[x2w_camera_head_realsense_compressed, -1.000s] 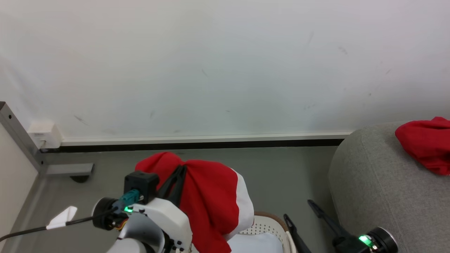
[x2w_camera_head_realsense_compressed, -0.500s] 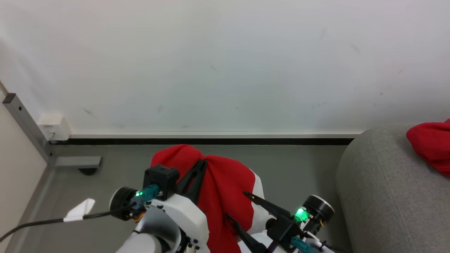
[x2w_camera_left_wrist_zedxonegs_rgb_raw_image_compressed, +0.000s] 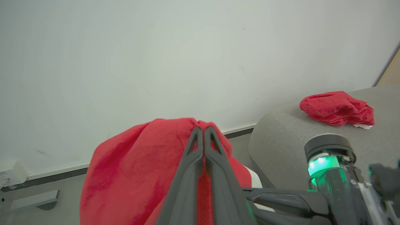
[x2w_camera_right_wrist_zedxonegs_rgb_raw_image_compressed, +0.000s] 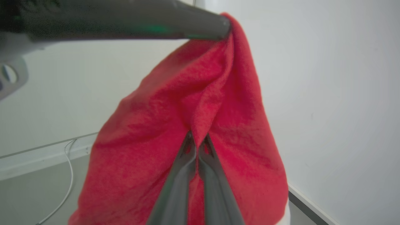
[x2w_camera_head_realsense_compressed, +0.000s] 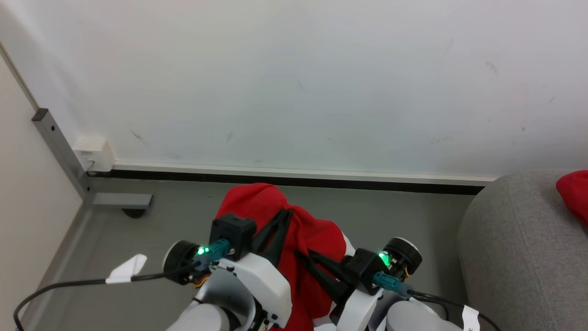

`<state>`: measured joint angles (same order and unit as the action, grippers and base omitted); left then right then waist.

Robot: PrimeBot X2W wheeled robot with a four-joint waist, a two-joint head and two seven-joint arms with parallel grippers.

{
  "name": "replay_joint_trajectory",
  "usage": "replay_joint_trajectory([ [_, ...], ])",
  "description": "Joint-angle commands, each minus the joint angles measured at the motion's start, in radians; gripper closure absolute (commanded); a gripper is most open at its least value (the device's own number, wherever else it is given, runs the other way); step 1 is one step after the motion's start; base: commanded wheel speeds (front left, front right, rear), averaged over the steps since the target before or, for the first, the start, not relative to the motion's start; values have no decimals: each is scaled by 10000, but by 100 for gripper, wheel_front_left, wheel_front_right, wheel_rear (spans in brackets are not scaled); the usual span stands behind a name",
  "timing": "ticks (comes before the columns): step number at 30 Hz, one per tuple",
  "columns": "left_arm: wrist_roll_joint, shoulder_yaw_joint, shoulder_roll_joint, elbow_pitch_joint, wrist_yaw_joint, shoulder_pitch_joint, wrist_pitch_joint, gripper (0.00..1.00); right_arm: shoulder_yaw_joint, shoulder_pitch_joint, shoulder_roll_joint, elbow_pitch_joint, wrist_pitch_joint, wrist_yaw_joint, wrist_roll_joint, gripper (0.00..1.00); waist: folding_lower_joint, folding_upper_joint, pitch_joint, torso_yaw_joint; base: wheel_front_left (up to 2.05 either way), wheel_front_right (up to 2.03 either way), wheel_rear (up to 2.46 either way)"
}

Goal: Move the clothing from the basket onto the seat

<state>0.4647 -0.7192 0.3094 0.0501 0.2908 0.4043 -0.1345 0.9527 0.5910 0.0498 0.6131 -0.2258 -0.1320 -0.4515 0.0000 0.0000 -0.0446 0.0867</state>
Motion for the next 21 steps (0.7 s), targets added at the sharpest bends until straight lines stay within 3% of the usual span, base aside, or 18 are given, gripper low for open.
replay_joint_trajectory([
  [1, -42, 11, 12, -35, 19, 70, -2, 100, 98, 171, 18, 88, -86, 26, -219, 100, 0, 0, 7, 15, 0, 0, 0],
  [15, 40, 129, 114, -222, 169, -5, 147, 100, 264, 647, 13, 572, -388, 26, -990, 100, 0, 0, 87, -79, 0, 0, 0],
  [17, -5, 131, 90, -249, 225, -7, 230, 53, 291, 662, 15, 615, -402, 26, -1038, 100, 0, 0, 85, -98, 0, 0, 0],
  [18, -2, 132, 73, -266, 241, -22, 258, 2, 299, 667, 13, 638, -405, 26, -1054, 100, 0, 0, 81, -109, 0, 0, 0],
  [21, -6, 130, 42, -304, 271, -85, 343, 0, 277, 679, 13, 682, -397, 26, -1058, 100, 0, 0, 70, -157, 0, 0, 0],
])
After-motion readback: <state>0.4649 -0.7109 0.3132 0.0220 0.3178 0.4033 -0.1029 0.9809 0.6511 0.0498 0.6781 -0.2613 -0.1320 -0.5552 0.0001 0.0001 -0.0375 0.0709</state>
